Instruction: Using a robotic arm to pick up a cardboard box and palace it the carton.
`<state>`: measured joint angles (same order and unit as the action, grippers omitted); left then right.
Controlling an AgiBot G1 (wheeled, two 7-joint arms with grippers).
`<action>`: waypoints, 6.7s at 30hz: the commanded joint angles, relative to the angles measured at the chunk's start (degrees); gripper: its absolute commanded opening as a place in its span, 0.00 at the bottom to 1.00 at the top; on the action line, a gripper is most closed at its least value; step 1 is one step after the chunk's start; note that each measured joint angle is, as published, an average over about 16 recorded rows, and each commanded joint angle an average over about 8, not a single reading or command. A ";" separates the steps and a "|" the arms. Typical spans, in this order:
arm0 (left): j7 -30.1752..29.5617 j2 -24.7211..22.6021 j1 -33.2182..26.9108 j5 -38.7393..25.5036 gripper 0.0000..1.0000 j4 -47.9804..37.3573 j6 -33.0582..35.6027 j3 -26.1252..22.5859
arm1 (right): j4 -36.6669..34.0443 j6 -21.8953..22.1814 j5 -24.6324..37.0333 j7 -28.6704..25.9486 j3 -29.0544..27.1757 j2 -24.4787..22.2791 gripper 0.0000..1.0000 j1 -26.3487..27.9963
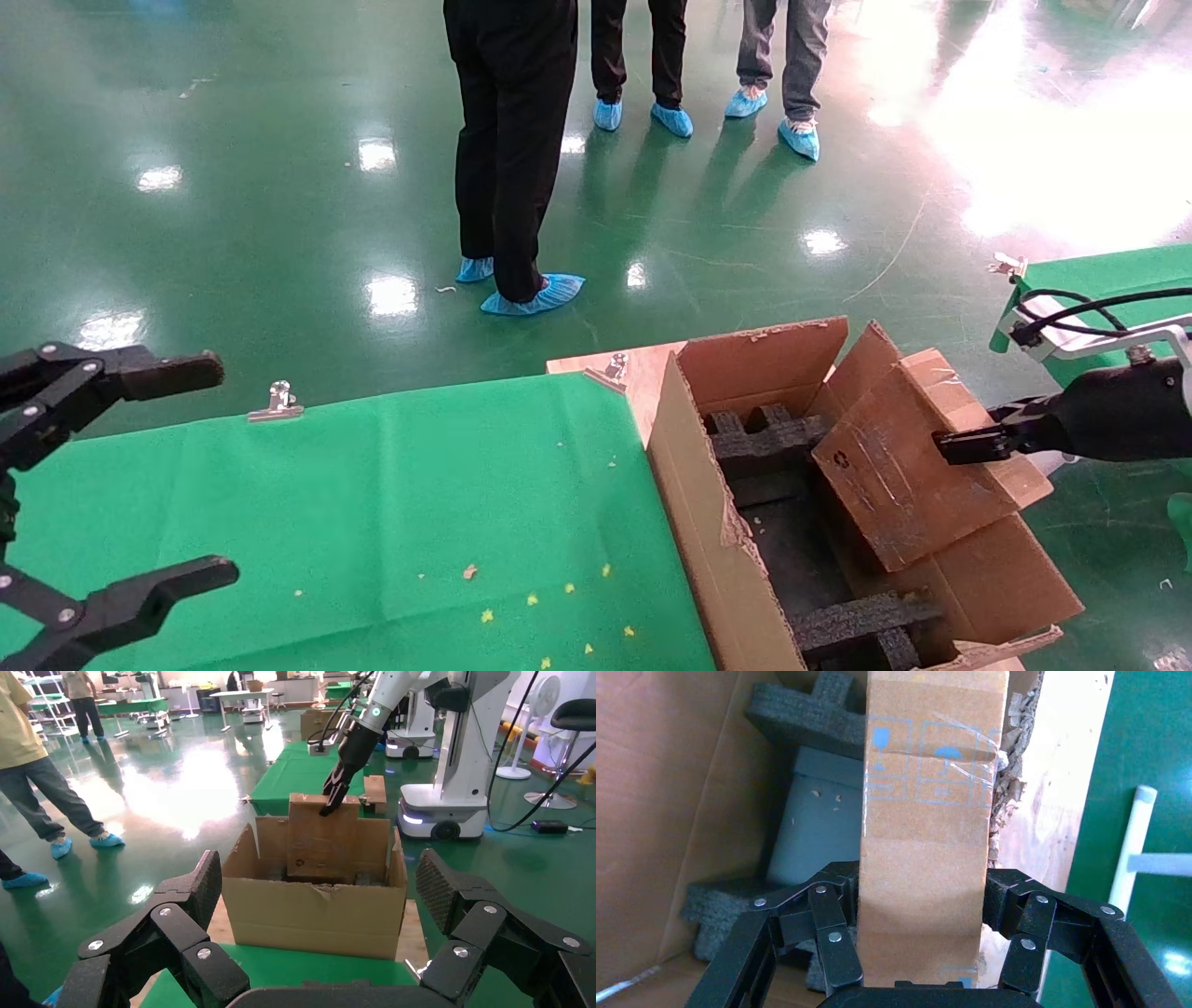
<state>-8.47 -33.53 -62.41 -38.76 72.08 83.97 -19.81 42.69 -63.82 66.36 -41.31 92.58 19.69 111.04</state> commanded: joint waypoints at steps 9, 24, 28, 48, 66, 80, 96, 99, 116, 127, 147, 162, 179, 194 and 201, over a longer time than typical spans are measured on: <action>0.00 0.00 0.00 0.00 1.00 -0.01 0.00 0.00 | -1.97 -0.46 1.02 -7.34 1.10 2.45 0.00 -0.10; 0.01 0.00 -0.01 0.01 1.00 -0.01 0.00 -0.01 | -0.17 3.27 8.63 -21.41 4.81 7.16 0.00 -0.40; 0.01 0.00 -0.01 0.01 1.00 -0.01 0.00 -0.02 | 1.00 5.17 9.55 -22.34 5.40 7.71 0.00 -1.65; 0.02 0.01 -0.01 0.02 1.00 -0.01 -0.01 -0.03 | -10.57 12.57 4.16 -15.83 4.60 16.28 0.00 -12.75; 0.02 0.01 -0.01 0.02 1.00 -0.01 -0.01 -0.04 | -25.92 11.17 -1.98 -6.03 1.81 23.92 0.00 -19.96; 0.02 0.01 -0.01 0.03 1.00 -0.01 -0.01 -0.05 | -33.69 10.18 -4.61 -1.65 0.29 27.35 0.03 -23.18; 0.03 0.02 0.00 0.05 1.00 -0.02 -0.03 -0.04 | -35.62 9.42 -5.00 -0.44 0.03 28.27 1.00 -23.47; 0.03 0.02 0.00 0.05 1.00 -0.02 -0.03 -0.04 | -35.48 9.43 -4.96 -0.50 0.05 28.20 1.00 -23.45; 0.03 0.02 0.00 0.05 1.00 -0.03 -0.03 -0.05 | -34.95 9.34 -4.71 -0.52 0.15 27.80 1.00 -22.51; 0.04 0.02 -0.01 0.06 1.00 -0.03 -0.03 -0.06 | -32.40 9.33 -5.28 0.21 -0.64 26.35 1.00 -17.68; 0.04 0.03 -0.01 0.06 1.00 -0.03 -0.03 -0.07 | 9.91 8.64 -14.62 7.58 -8.85 13.25 1.00 -5.74; 0.05 0.03 0.00 0.09 1.00 -0.05 -0.04 -0.07 | 20.45 7.01 -18.37 7.71 -10.35 11.07 1.00 -6.41; 0.05 0.04 -0.01 0.09 1.00 -0.06 -0.04 -0.08 | 22.49 0.70 -19.61 12.72 -24.82 12.06 1.00 -15.84; 0.06 0.04 -0.01 0.10 1.00 -0.06 -0.04 -0.08 | 25.12 -6.35 -21.14 18.29 -40.97 13.08 1.00 -26.34; 0.06 0.04 -0.01 0.10 1.00 -0.06 -0.04 -0.09 | 26.38 -9.75 -21.87 20.98 -48.77 13.57 1.00 -31.41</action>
<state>-8.41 -33.49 -62.42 -38.66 72.01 83.93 -19.89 69.07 -73.57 44.49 -20.33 43.80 33.26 79.63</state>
